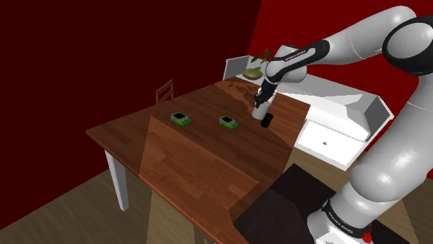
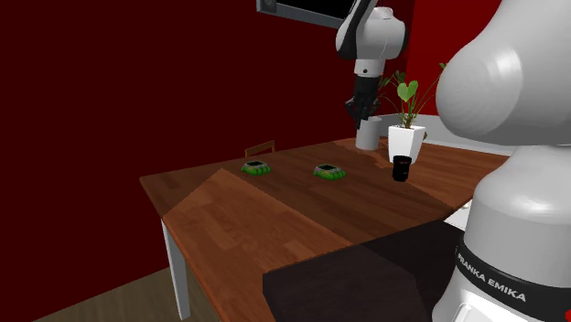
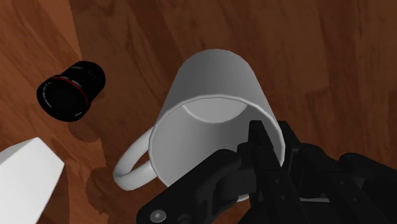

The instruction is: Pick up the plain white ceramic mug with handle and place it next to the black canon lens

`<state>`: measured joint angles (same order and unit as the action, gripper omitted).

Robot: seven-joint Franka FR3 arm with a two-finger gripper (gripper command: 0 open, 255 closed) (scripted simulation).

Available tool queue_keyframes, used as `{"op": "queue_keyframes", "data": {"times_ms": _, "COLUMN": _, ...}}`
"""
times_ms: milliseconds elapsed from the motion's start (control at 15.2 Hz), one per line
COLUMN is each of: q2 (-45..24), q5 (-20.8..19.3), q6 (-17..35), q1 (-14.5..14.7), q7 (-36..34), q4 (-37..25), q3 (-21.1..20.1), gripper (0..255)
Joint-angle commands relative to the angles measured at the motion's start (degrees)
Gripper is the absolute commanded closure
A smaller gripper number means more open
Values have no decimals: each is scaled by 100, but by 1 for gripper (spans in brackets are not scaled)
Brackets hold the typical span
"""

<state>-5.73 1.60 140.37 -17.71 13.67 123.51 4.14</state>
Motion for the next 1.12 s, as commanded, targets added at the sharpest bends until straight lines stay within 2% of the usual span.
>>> {"op": "queue_keyframes", "data": {"times_ms": 0, "q2": -178, "q5": 111, "q6": -76, "q1": -155, "q7": 336, "q4": -248, "q3": 98, "gripper": 255}}
{"op": "queue_keyframes", "data": {"times_ms": 660, "q2": -1180, "q5": 644, "q6": -576, "q1": -998, "q7": 1775, "q4": -1672, "q3": 421, "gripper": 255}}
{"op": "queue_keyframes", "data": {"times_ms": 1056, "q2": -1411, "q5": 725, "q6": -190, "q1": -1022, "q7": 1847, "q4": -1512, "q3": 382, "gripper": 255}}
